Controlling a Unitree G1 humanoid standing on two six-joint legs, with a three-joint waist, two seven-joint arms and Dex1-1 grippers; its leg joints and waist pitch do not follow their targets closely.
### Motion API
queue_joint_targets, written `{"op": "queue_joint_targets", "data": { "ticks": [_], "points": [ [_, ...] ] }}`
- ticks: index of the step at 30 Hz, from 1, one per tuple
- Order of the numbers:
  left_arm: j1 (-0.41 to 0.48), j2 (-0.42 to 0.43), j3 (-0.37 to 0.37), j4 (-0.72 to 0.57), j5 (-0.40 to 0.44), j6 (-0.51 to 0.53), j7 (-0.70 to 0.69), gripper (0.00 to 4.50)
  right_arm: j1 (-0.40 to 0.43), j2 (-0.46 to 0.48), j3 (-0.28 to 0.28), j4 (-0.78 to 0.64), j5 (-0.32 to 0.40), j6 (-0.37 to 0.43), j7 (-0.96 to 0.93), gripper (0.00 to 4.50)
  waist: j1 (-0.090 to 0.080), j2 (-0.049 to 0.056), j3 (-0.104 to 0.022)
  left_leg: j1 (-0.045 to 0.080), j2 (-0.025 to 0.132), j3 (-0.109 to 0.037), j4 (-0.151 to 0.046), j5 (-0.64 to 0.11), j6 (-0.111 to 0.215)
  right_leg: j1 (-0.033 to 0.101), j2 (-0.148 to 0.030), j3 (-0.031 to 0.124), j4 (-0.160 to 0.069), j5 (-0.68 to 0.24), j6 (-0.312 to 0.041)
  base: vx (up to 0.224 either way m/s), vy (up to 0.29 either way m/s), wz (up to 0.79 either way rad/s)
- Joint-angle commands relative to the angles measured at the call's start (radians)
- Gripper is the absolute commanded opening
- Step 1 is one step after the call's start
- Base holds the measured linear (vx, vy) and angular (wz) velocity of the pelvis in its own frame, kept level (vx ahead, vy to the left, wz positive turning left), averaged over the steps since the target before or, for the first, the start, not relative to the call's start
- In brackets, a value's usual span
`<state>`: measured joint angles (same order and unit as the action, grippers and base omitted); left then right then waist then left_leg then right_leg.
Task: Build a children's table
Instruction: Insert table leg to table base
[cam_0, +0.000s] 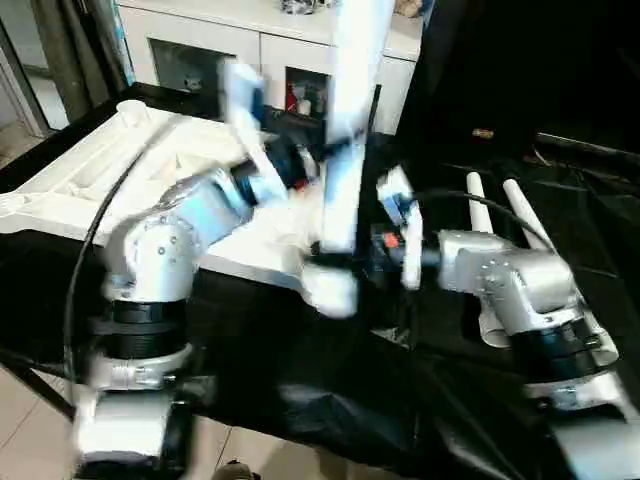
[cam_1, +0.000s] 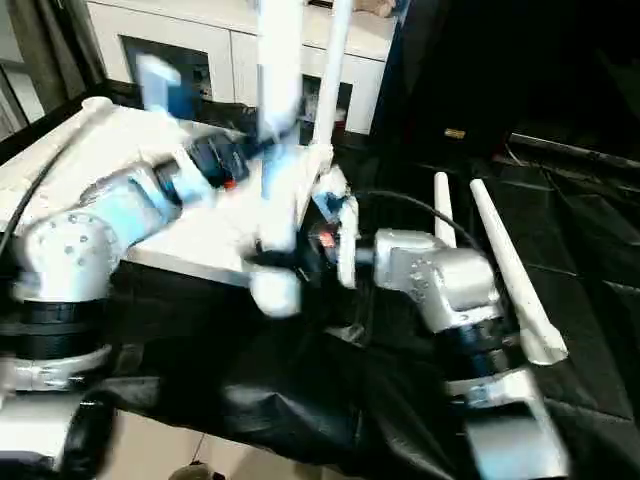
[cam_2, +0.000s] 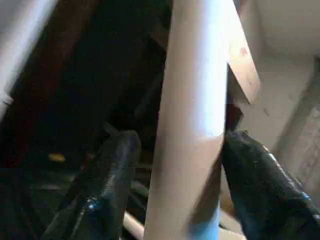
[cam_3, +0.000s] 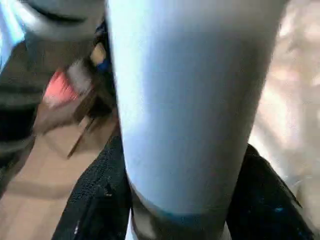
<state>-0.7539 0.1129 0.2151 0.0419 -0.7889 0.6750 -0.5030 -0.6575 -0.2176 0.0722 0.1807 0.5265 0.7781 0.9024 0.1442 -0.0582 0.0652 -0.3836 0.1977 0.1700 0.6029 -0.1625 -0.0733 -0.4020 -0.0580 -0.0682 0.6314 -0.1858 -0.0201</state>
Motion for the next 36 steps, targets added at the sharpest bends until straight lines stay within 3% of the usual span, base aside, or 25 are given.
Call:
{"op": "queue_joint_targets", "data": {
  "ticks": [1,3,6,7,8,9,10,12,13,14,15,16,17,19,20,21,23,24,26,29,30,33,36],
  "points": [
    [-0.017,-0.023,0.072,0.031,0.033,-0.146,0.06,2.92,0.014,0.047,-0.098,0.021,0.013,-0.063,-0.118,1.95,-0.001,0.008,-0.079,0.016,0.03,-0.009,-0.067,-0.149,-0.048,0.056,-0.084,0.05,-0.076,-0.15,-0.143,0.0,0.0,0.0],
    [-0.022,-0.018,0.109,0.056,0.0,-0.138,0.06,2.92,0.017,0.091,-0.145,0.042,0.009,-0.114,-0.211,1.93,-0.004,0.01,-0.082,0.018,0.03,-0.01,-0.069,-0.153,-0.059,0.055,-0.084,0.047,-0.071,-0.162,-0.137,0.0,0.0,0.0],
    [-0.016,0.01,0.104,0.073,0.013,-0.14,0.03,2.92,0.018,0.11,-0.166,0.057,-0.009,-0.159,-0.271,1.93,-0.008,0.018,-0.084,0.025,0.03,-0.009,-0.069,-0.153,-0.068,0.049,-0.078,0.047,-0.067,-0.13,-0.132,0.0,0.0,0.0],
    [0.016,0.137,-0.052,0.115,0.19,-0.182,-0.059,2.92,0.025,0.101,-0.154,0.09,-0.093,-0.247,-0.347,1.93,-0.006,0.018,-0.084,0.027,0.03,-0.009,-0.069,-0.154,-0.069,0.049,-0.078,0.047,-0.066,-0.123,-0.135,0.0,0.0,0.0],
    [0.021,0.155,-0.075,0.12,0.216,-0.19,-0.072,2.92,0.026,0.099,-0.151,0.094,-0.105,-0.259,-0.357,1.93,-0.002,0.022,-0.081,0.027,0.029,-0.013,-0.074,-0.148,-0.064,0.044,-0.075,0.047,-0.074,-0.154,-0.095,0.0,0.0,0.0],
    [0.043,0.237,-0.197,0.139,0.335,-0.234,-0.136,2.92,0.031,0.083,-0.13,0.109,-0.154,-0.294,-0.382,1.93,-0.002,0.022,-0.081,0.031,0.031,-0.014,-0.077,-0.153,-0.069,0.043,-0.078,0.048,-0.076,-0.18,-0.066,0.0,0.0,0.0],
    [0.062,0.319,-0.327,0.166,0.459,-0.292,-0.193,2.92,0.038,0.067,-0.112,0.116,-0.189,-0.319,-0.393,1.93,-0.006,0.025,-0.08,0.032,0.031,-0.011,-0.078,-0.161,-0.085,0.044,-0.078,0.05,-0.07,-0.179,-0.064,0.0,0.0,0.0],
    [0.093,0.45,-0.531,0.274,0.646,-0.423,-0.346,2.92,0.046,0.058,-0.122,0.119,-0.2,-0.328,-0.407,1.93,-0.009,0.027,-0.079,0.03,0.031,-0.012,-0.082,-0.181,-0.091,0.044,-0.076,0.053,-0.071,-0.191,-0.048,0.0,0.0,0.0],
    [0.093,0.451,-0.533,0.275,0.648,-0.425,-0.348,2.92,0.046,0.058,-0.123,0.119,-0.2,-0.328,-0.408,1.93,-0.01,0.027,-0.08,0.031,0.029,-0.013,-0.081,-0.182,-0.091,0.046,-0.079,0.054,-0.07,-0.185,-0.052,0.0,0.0,0.0],
    [0.096,0.465,-0.553,0.295,0.661,-0.436,-0.379,2.92,0.048,0.057,-0.128,0.118,-0.198,-0.326,-0.409,1.93,-0.012,0.037,-0.083,0.031,0.03,-0.011,-0.079,-0.168,-0.098,0.045,-0.081,0.055,-0.063,-0.139,-0.079,0.0,0.0,0.0],
    [0.096,0.465,-0.553,0.295,0.661,-0.436,-0.379,2.92,0.048,0.057,-0.128,0.118,-0.198,-0.326,-0.409,1.93,-0.015,0.035,-0.084,0.03,0.031,-0.01,-0.078,-0.165,-0.101,0.046,-0.08,0.054,-0.06,-0.112,-0.094,0.0,0.0,0.0],
    [0.098,0.464,-0.552,0.315,0.673,-0.454,-0.399,3.19,0.048,0.062,-0.135,0.119,-0.201,-0.33,-0.415,1.93,-0.014,0.034,-0.085,0.03,0.032,-0.01,-0.077,-0.167,-0.102,0.048,-0.081,0.053,-0.056,-0.08,-0.122,0.0,0.0,0.0],
    [0.085,0.464,-0.559,0.37,0.682,-0.462,-0.445,3.26,0.051,0.057,-0.142,0.115,-0.205,-0.335,-0.425,1.93,-0.016,0.043,-0.084,0.029,0.031,-0.01,-0.077,-0.167,-0.101,0.048,-0.08,0.053,-0.056,-0.067,-0.133,0.0,0.0,0.0],
    [0.085,0.464,-0.559,0.37,0.682,-0.462,-0.445,3.4,0.051,0.057,-0.142,0.115,-0.205,-0.335,-0.425,1.93,-0.016,0.036,-0.083,0.031,0.03,-0.009,-0.076,-0.193,-0.098,0.049,-0.081,0.053,-0.057,-0.077,-0.156,0.0,0.0,0.0],
    [0.073,0.465,-0.567,0.416,0.691,-0.474,-0.481,3.4,0.054,0.052,-0.148,0.112,-0.206,-0.337,-0.431,1.93,-0.016,0.036,-0.081,0.031,0.031,-0.009,-0.077,-0.202,-0.097,0.049,-0.082,0.053,-0.058,-0.087,-0.16,0.0,0.0,0.0],
    [0.044,0.468,-0.593,0.508,0.733,-0.524,-0.501,3.53,0.061,0.045,-0.153,0.105,-0.208,-0.342,-0.439,1.93,-0.017,0.047,-0.078,0.034,0.027,-0.007,-0.076,-0.223,-0.095,0.043,-0.079,0.054,-0.066,-0.12,-0.159,0.0,0.0,0.0],
    [0.018,0.472,-0.623,0.581,0.767,-0.577,-0.513,3.64,0.066,0.04,-0.154,0.104,-0.211,-0.351,-0.444,1.93,-0.018,0.038,-0.08,0.03,0.028,-0.01,-0.079,-0.235,-0.096,0.053,-0.083,0.055,-0.066,-0.151,-0.147,0.0,0.0,0.0],
    [-0.007,0.472,-0.647,0.645,0.807,-0.639,-0.493,3.79,0.073,0.035,-0.152,0.097,-0.215,-0.357,-0.446,1.93,-0.014,0.048,-0.079,0.034,0.027,-0.01,-0.077,-0.235,-0.091,0.046,-0.082,0.056,-0.075,-0.168,-0.13,0.0,0.0,0.0],
    [-0.036,0.463,-0.663,0.716,0.838,-0.683,-0.473,3.81,0.083,0.032,-0.15,0.081,-0.215,-0.354,-0.448,1.93,-0.018,0.046,-0.081,0.032,0.027,-0.01,-0.078,-0.238,-0.091,0.049,-0.08,0.056,-0.075,-0.161,-0.125,0.0,0.0,0.0],
    [-0.075,0.443,-0.687,0.829,0.885,-0.714,-0.471,3.81,0.105,0.025,-0.146,0.048,-0.217,-0.34,-0.446,1.93,-0.018,0.046,-0.084,0.029,0.029,-0.012,-0.075,-0.22,-0.084,0.053,-0.086,0.056,-0.067,-0.136,-0.144,0.0,0.0,0.0],
    [-0.075,0.443,-0.687,0.829,0.885,-0.714,-0.471,3.81,0.105,0.025,-0.146,0.048,-0.217,-0.34,-0.446,1.93,-0.02,0.052,-0.083,0.03,0.031,-0.011,-0.075,-0.225,-0.081,0.051,-0.086,0.055,-0.07,-0.134,-0.155,0.0,0.0,0.0],
    [-0.088,0.425,-0.685,0.881,0.897,-0.723,-0.466,3.81,0.111,0.025,-0.146,0.038,-0.221,-0.336,-0.446,1.93,-0.026,0.054,-0.084,0.028,0.029,-0.011,-0.073,-0.217,-0.071,0.054,-0.085,0.055,-0.067,-0.116,-0.179,0.0,0.0,0.0],
    [-0.124,0.388,-0.658,0.991,0.895,-0.766,-0.483,3.54,0.12,0.023,-0.143,0.029,-0.217,-0.339,-0.452,1.93,-0.03,0.057,-0.083,0.026,0.027,-0.011,-0.072,-0.219,-0.061,0.056,-0.085,0.055,-0.07,-0.12,-0.185,0.0,0.0,0.0]
  ]
}}
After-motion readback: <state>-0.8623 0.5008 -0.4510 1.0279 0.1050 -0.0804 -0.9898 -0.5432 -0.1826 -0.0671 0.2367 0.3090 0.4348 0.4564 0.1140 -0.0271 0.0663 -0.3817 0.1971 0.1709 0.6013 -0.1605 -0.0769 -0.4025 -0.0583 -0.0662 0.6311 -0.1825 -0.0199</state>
